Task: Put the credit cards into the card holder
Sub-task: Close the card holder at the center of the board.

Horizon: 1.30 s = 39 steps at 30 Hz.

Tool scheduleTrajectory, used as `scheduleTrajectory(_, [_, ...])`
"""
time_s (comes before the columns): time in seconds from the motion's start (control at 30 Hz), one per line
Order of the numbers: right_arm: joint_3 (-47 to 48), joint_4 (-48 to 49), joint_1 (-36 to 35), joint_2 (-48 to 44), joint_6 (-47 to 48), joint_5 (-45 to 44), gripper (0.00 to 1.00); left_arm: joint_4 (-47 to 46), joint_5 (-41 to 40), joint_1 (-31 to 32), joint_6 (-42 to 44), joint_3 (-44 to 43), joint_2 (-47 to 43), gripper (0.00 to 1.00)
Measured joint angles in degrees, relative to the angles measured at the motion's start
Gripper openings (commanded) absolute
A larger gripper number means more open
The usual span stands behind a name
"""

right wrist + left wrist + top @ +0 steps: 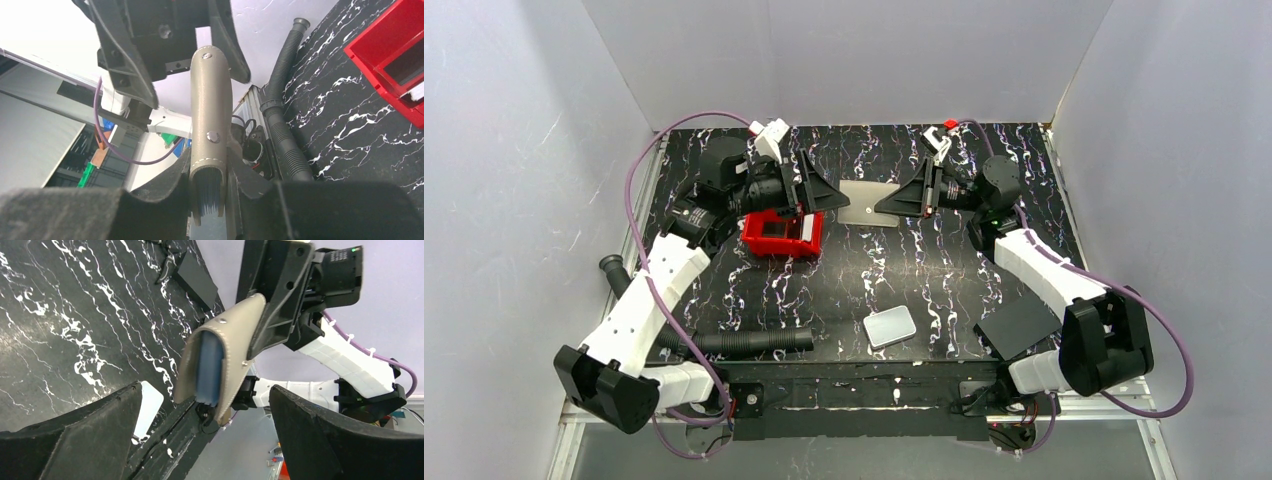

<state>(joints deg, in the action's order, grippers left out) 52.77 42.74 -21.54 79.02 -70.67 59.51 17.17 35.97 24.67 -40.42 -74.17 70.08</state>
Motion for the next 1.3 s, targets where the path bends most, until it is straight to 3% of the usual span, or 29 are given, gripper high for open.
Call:
scheduleTrajectory(0.13, [1.57,-0.22,-0.07,-0.28,0.26,0.79,0.01,-0.20,1.92,0.00,-0.83,0.31,1.25,0.90])
scheduleTrajectory(0.3, [2.12,-0.24,-0.17,-0.44,0.44,1.22,0.01,-10.80,8.76,-0.02,-7.98,5.40,3.10,0.57])
scheduleTrajectory(0.6, [2.14,-2.14,-0.35,-0.44,2.43,1.73,0.01,-17.42,14.21,0.20,-12.11,6.40,4.92,0.46])
scheduleTrajectory(0.63, [2.19,-2.36,-0.39,-0.44,2.58,1.81,0.01,-17.53,14.40,0.20,-12.13,6.40,4.92,0.41])
scheduleTrajectory(0.73, [2.23,-2.38,-0.72,-0.44,2.95,1.90,0.01,-17.64,14.73,0.22,-12.37,6.40,4.92,0.16])
scheduleTrajectory(0.8, [2.40,-2.82,-0.72,-0.44,3.19,2.03,0.01,-17.70,15.02,0.22,-12.33,6.36,4.92,0.06])
scheduleTrajectory(0.83, [2.58,-3.54,-0.72,-0.42,3.28,2.08,0.05,-17.92,15.19,0.24,-12.13,6.21,4.94,0.01])
scheduleTrajectory(0.93, [3.93,-7.04,-0.72,-0.37,5.07,2.01,0.48,-17.22,15.17,0.24,-11.58,5.70,4.96,0.00])
scheduleTrajectory(1.03, [7.26,-18.12,-0.66,-0.39,12.50,-0.17,0.68,-15.28,13.51,0.20,-10.82,5.09,4.90,0.00])
scheduleTrajectory(1.17, [12.41,-35.95,0.15,-1.09,26.77,-9.51,0.72,-11.04,7.28,-0.57,-11.26,5.01,3.56,0.00])
scheduleTrajectory(1.3, [8.57,-39.98,0.02,-6.19,30.64,-16.79,0.68,-10.73,1.64,-2.19,-15.80,5.11,1.90,0.00])
